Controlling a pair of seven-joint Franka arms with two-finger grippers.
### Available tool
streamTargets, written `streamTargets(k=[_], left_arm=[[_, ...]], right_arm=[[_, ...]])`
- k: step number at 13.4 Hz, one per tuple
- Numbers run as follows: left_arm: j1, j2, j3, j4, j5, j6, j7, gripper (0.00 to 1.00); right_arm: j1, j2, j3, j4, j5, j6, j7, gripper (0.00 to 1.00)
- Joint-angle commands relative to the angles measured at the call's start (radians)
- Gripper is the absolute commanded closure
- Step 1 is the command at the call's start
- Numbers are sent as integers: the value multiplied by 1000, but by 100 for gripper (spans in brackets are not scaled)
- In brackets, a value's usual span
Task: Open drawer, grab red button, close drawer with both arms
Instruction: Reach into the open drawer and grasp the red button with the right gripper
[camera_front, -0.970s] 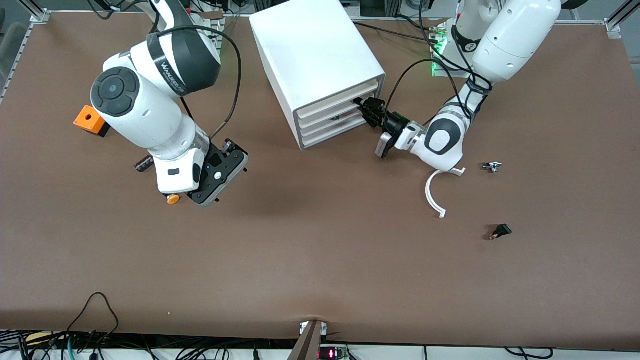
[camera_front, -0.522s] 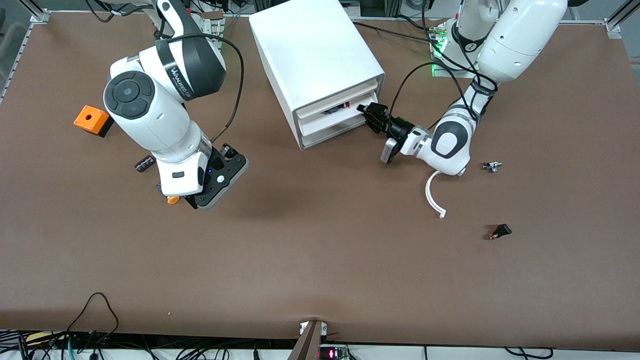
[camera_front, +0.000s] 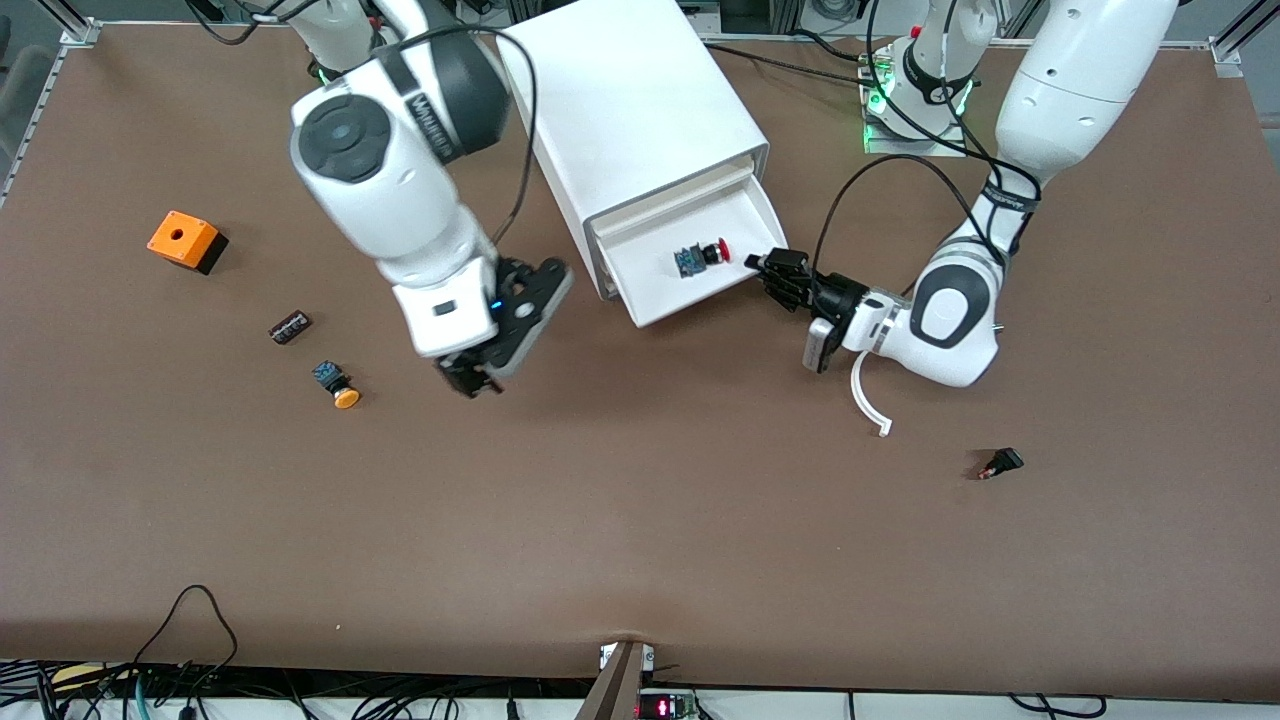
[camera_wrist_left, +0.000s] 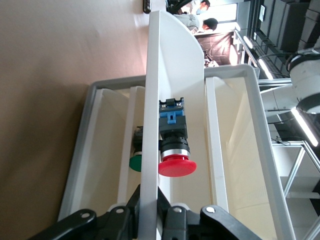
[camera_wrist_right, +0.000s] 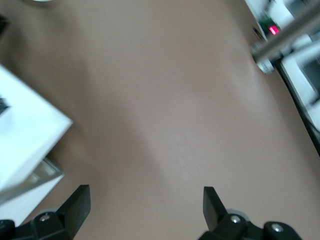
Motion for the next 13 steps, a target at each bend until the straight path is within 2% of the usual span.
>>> streamTargets(k=[1, 6, 10, 11, 12, 13], left_arm=[[11, 10, -1, 46, 16, 14, -20, 100], [31, 54, 5, 102, 17, 14, -20, 100], [42, 63, 11, 122, 37, 14, -20, 100], [43, 63, 11, 122, 37, 14, -20, 55], [46, 63, 11, 122, 39, 13, -12, 1], [49, 62, 10, 124, 43, 11, -11, 0]], right_arm=[[92, 19, 1, 9, -13, 25, -61, 0], [230, 58, 1, 9, -26, 31, -114, 0], [286, 101, 1, 16, -26, 77, -126, 0], [289, 120, 1, 18, -27, 95, -137, 0], [289, 134, 1, 22, -27, 112, -140, 0], [289, 148, 1, 24, -27, 126, -141, 0]])
